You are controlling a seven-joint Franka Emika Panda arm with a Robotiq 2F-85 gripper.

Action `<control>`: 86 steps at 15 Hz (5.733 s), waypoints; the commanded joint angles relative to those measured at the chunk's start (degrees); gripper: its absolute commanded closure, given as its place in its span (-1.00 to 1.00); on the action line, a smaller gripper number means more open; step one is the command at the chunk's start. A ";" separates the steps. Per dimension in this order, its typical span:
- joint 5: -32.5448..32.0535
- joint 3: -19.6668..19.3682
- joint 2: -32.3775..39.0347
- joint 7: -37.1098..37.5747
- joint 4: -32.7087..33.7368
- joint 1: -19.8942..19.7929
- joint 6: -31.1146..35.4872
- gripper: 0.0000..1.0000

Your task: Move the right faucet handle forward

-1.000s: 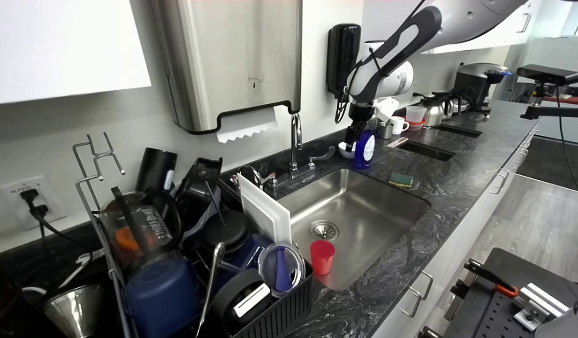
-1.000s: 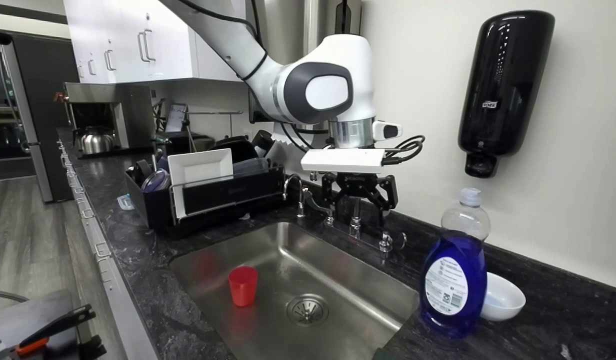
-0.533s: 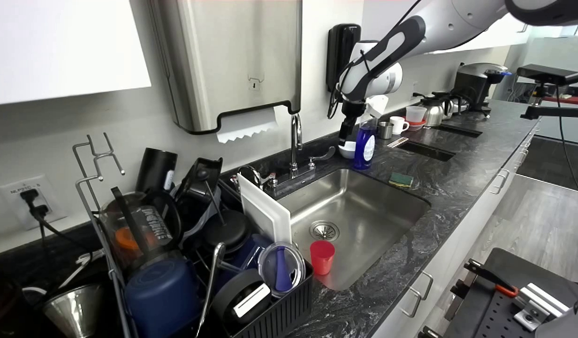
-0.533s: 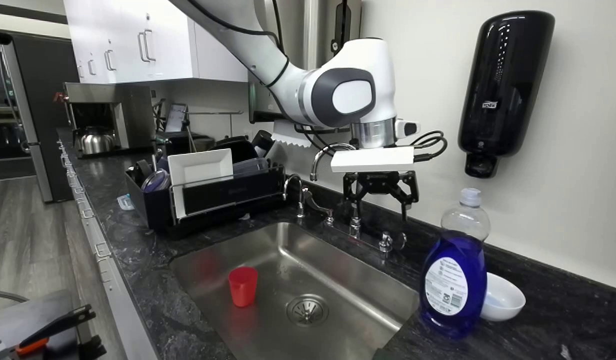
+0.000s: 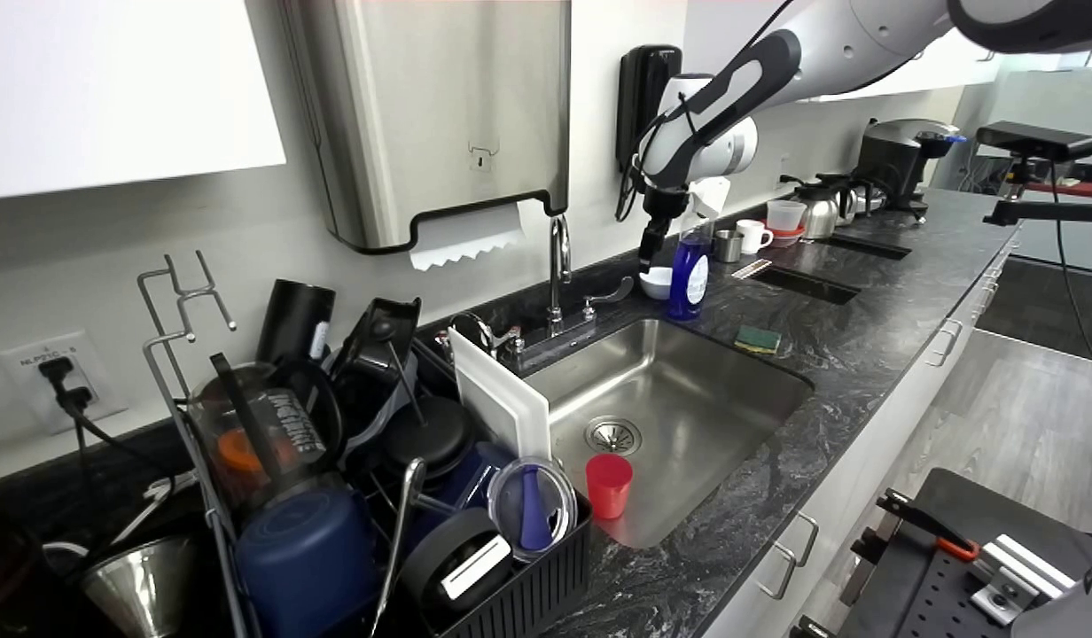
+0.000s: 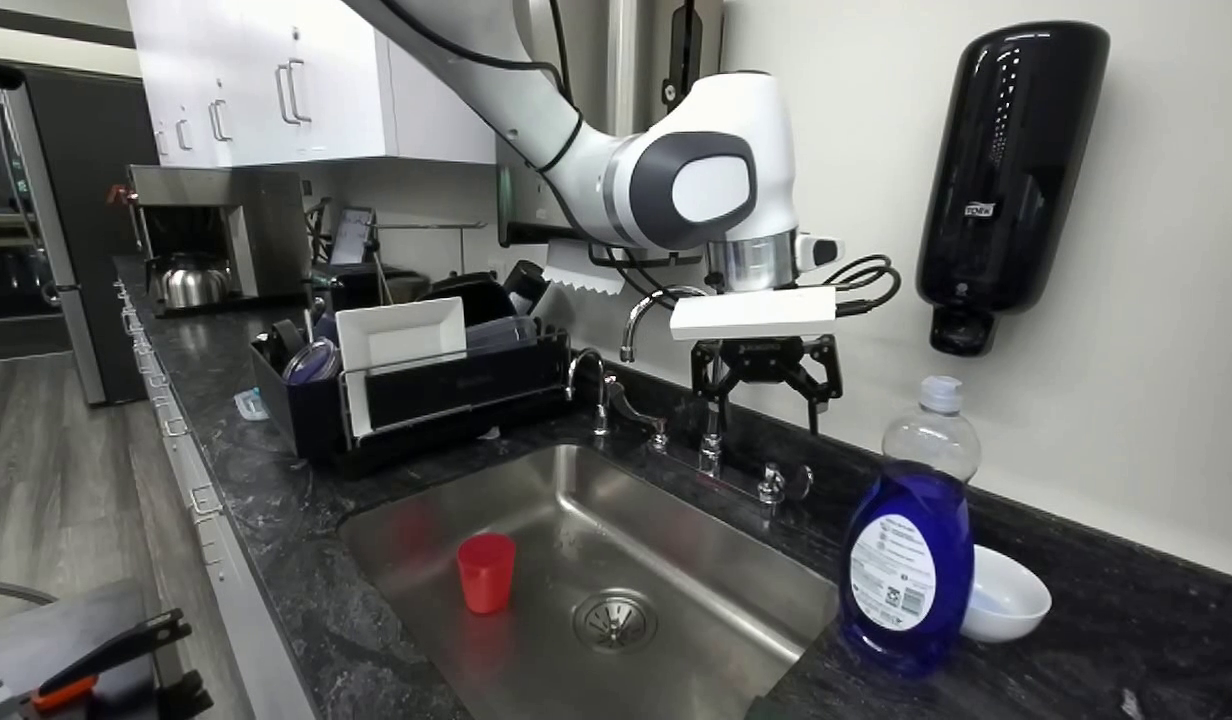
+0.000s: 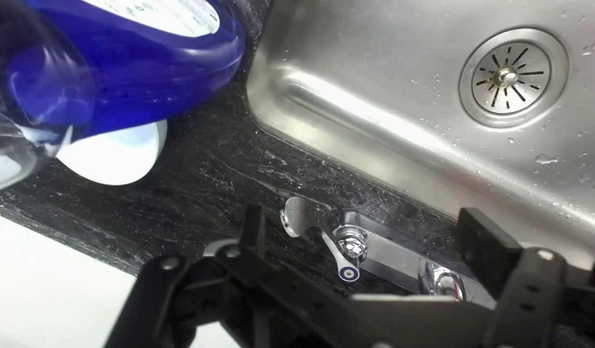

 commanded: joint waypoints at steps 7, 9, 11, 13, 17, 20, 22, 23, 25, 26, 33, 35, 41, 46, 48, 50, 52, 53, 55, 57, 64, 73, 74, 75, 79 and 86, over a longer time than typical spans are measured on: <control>-0.78 0.96 -0.04 0.49 0.07 -0.84 -0.12 -1.00; -0.96 0.80 0.67 0.93 0.87 -0.75 -0.11 -1.00; -1.44 0.71 1.43 0.60 1.44 -0.73 0.31 -1.00; -1.61 0.87 2.19 -0.12 1.99 -0.91 0.61 -1.00; -2.43 1.05 4.11 -1.14 3.73 -1.19 0.78 -1.00; -2.47 1.51 5.59 -2.37 5.15 -1.76 1.12 -1.00; -2.15 2.14 6.56 -4.35 5.98 -2.40 1.61 -1.00; -1.89 2.55 6.94 -5.56 6.25 -2.77 1.81 -1.00; -1.56 3.34 7.80 -8.15 6.91 -3.49 2.26 -1.00; -1.39 3.77 8.20 -9.35 7.13 -3.87 2.50 -1.00; -1.00 4.92 10.27 -14.18 8.81 -5.28 3.47 -1.00; -1.04 4.92 10.76 -14.61 9.07 -5.38 4.07 -1.00; -1.06 5.17 12.45 -15.17 10.49 -5.57 4.66 -1.00; -1.09 6.12 14.53 -17.47 12.62 -5.78 4.95 -1.00; -0.98 6.65 15.22 -18.85 13.41 -5.90 5.20 -1.00; -0.74 7.14 15.62 -20.17 13.83 -6.13 5.31 -1.00; -0.50 7.61 15.81 -21.43 14.16 -6.44 5.07 -1.00; -0.32 7.95 15.91 -22.24 14.36 -6.69 4.79 -1.00; 0.03 8.44 15.93 -23.58 14.42 -7.11 4.51 -1.00; 0.27 8.80 15.79 -24.74 14.44 -7.38 3.46 -1.00; 0.58 8.65 15.69 -25.61 14.27 -7.38 0.41 -1.00; 0.52 8.52 15.27 -26.07 13.34 -7.17 -2.46 -1.00; 0.50 8.55 15.16 -26.21 13.19 -7.11 -2.53 -1.00; 0.45 8.52 14.98 -26.26 13.05 -7.00 -2.85 -1.00; 0.58 8.64 14.23 -26.93 12.50 -6.94 -3.71 -1.00; 0.49 8.52 13.06 -27.16 11.58 -6.28 -6.25 -1.00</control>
